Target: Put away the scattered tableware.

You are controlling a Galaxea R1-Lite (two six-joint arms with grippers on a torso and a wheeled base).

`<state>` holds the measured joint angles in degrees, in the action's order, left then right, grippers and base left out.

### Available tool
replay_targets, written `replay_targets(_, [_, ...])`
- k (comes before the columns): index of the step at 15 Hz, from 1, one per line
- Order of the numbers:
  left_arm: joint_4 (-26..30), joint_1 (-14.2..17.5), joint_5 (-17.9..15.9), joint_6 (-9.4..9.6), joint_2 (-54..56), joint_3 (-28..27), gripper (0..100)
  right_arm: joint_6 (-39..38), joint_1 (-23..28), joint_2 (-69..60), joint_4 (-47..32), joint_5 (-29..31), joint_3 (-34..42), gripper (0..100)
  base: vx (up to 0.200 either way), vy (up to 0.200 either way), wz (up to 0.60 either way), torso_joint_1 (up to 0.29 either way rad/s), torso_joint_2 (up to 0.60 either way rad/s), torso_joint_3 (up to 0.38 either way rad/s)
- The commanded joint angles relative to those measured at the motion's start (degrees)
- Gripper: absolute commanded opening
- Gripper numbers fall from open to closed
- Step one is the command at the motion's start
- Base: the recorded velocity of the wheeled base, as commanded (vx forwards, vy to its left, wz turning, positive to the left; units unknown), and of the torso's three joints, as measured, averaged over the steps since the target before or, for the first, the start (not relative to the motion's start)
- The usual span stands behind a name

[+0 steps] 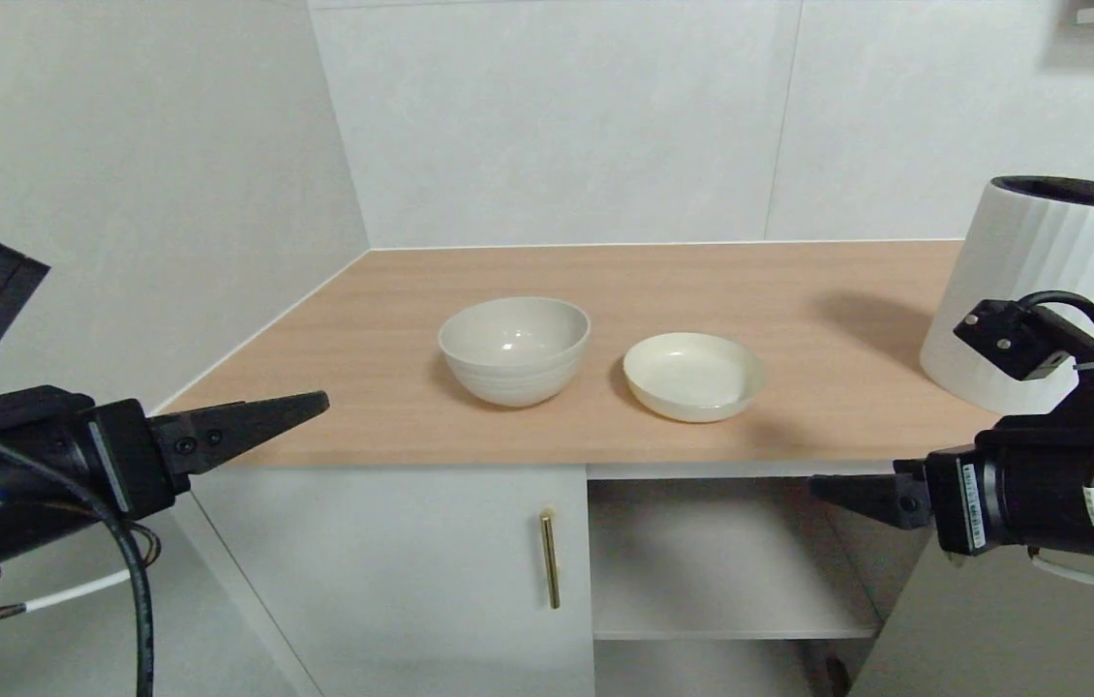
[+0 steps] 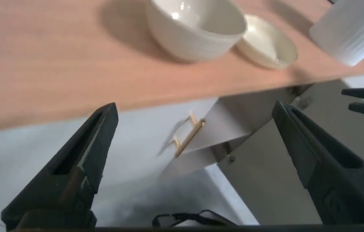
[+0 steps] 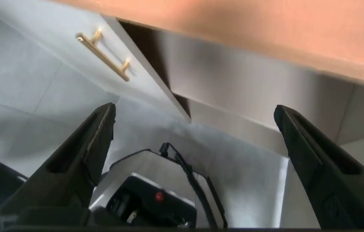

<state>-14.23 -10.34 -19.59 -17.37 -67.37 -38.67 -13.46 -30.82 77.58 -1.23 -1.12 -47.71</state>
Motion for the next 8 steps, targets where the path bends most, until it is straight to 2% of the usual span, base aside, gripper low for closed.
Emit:
replay_targets(1, [0.0,0.0,0.0,-0.03,-2.1,-0.4,100,0.0,0.0,0.6,0.0,0.0,-0.1,100,0.0,0.0,0.0,0.198,-0.48,-0.286])
replay_targets(3, [0.4,0.0,0.1,-0.03,-3.0,-1.8,100,-0.1,0.1,0.8,0.3,0.0,0.0,100,0.0,0.0,0.0,0.21,-0.48,-0.281])
replay_targets(5, [2.5,-0.1,0.0,-0.03,-5.4,-5.6,100,-0.1,0.1,1.2,0.9,0.0,0.0,100,0.0,0.0,0.0,0.212,-0.49,-0.281])
replay_targets(8, [11.9,-1.3,0.0,0.06,-9.7,-13.0,100,0.0,0.2,2.7,2.3,0.0,-0.2,100,0.0,0.0,0.0,0.162,-0.36,-0.203])
